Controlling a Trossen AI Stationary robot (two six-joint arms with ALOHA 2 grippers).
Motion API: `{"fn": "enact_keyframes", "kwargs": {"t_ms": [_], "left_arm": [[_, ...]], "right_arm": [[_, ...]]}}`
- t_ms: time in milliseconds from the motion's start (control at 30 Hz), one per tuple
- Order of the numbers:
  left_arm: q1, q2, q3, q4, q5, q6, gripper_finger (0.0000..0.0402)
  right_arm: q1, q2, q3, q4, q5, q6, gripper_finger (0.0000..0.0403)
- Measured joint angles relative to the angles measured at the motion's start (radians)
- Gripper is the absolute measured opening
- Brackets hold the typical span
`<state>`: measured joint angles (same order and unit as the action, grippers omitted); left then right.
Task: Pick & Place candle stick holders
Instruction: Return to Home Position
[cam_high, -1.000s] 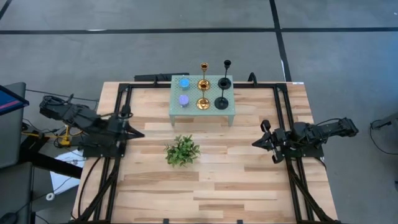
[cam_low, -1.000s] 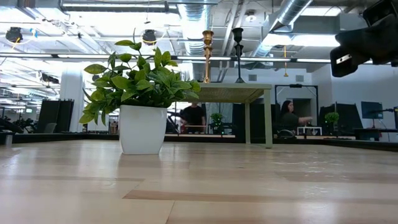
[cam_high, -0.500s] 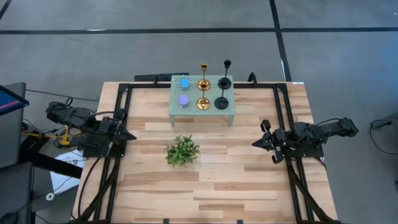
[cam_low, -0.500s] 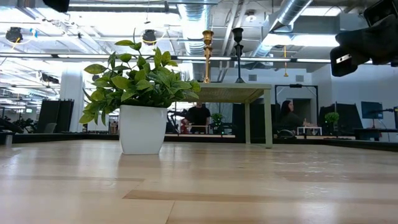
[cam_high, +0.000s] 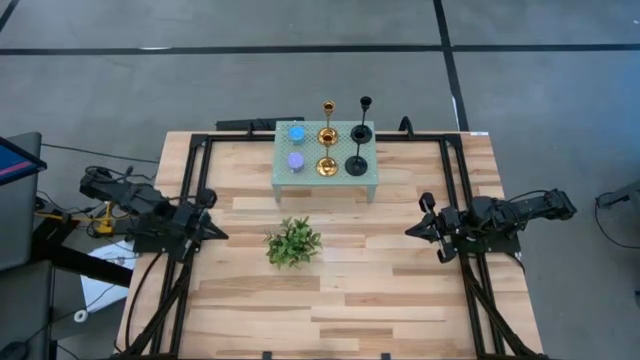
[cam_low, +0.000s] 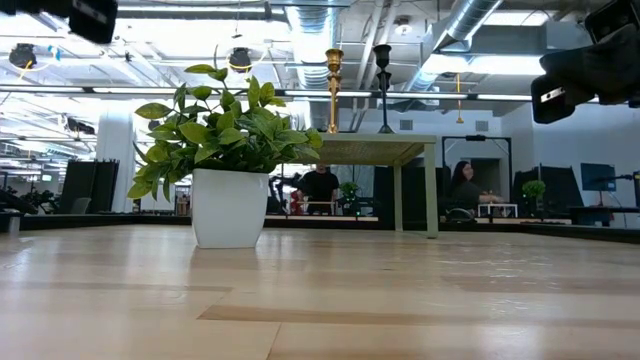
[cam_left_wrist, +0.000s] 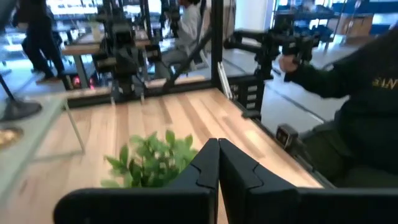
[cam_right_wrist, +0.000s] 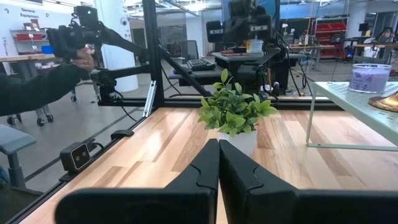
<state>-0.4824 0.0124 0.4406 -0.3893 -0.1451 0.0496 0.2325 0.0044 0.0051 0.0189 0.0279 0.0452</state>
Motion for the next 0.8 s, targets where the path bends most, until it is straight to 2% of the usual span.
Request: {"fn": "enact_keyframes", "kwargs": {"t_ms": [367,533,667,800], "left_arm": [[0.0,0.0,-0.265,0.19,-0.037,-0.064,0.0006],[0.003,0.0,-0.359,0.294,-0.032,-0.019,0.0004],[0.039,0.0,-0.396,0.332,-0.081,0.003,0.0005],[0.099,0.001,-0.398,0.339,-0.087,0.006,0.0006]], "right_arm": [[0.0,0.0,0.0,-0.001,-0.002,0.005,0.0],[0.0,0.0,0.0,-0.001,-0.001,0.008,0.0],[0.0,0.0,0.0,0.012,-0.001,0.008,0.0],[0.0,0.0,0.0,0.019,-0.001,0.008,0.0]]}}
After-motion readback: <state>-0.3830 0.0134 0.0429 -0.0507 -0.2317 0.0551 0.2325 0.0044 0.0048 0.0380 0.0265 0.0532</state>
